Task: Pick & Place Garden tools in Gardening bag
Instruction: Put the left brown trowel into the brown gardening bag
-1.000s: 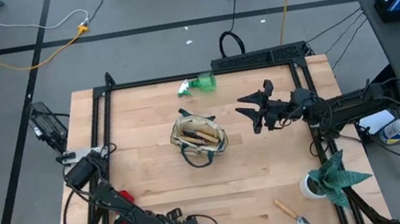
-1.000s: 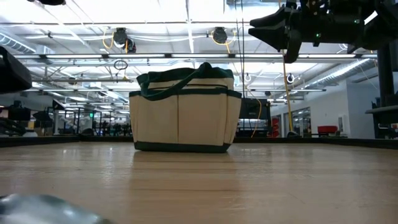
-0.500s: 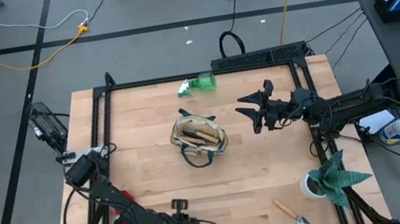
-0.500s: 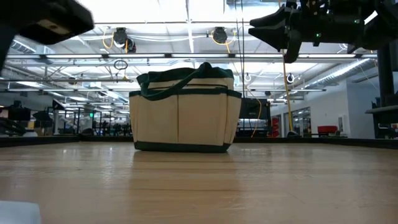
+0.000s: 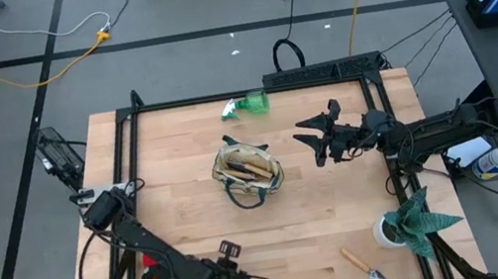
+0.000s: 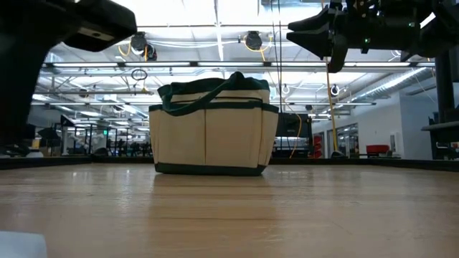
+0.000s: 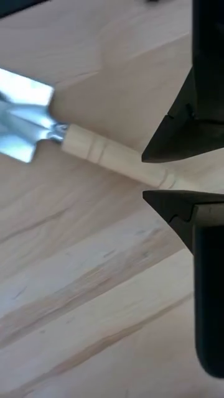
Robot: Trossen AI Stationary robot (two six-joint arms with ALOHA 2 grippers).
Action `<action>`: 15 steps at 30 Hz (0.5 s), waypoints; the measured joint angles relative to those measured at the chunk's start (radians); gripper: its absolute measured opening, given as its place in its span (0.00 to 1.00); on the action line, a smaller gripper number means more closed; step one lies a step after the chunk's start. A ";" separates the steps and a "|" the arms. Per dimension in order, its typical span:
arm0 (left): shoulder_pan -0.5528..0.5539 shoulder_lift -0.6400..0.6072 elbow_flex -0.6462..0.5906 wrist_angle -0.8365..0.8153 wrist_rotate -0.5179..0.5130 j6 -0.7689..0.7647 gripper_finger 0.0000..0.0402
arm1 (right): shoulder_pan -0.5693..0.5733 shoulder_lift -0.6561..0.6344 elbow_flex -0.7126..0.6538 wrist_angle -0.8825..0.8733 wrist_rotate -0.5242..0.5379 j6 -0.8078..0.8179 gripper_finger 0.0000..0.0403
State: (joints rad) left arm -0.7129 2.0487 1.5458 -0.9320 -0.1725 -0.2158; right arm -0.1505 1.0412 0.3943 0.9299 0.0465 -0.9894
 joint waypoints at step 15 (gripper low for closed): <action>-0.003 0.008 -0.013 0.035 -0.001 0.070 0.22 | 0.000 0.000 0.000 0.000 0.000 0.001 0.40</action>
State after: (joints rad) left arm -0.7162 2.0567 1.5330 -0.8968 -0.1739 -0.1454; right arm -0.1507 1.0412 0.3943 0.9302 0.0465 -0.9888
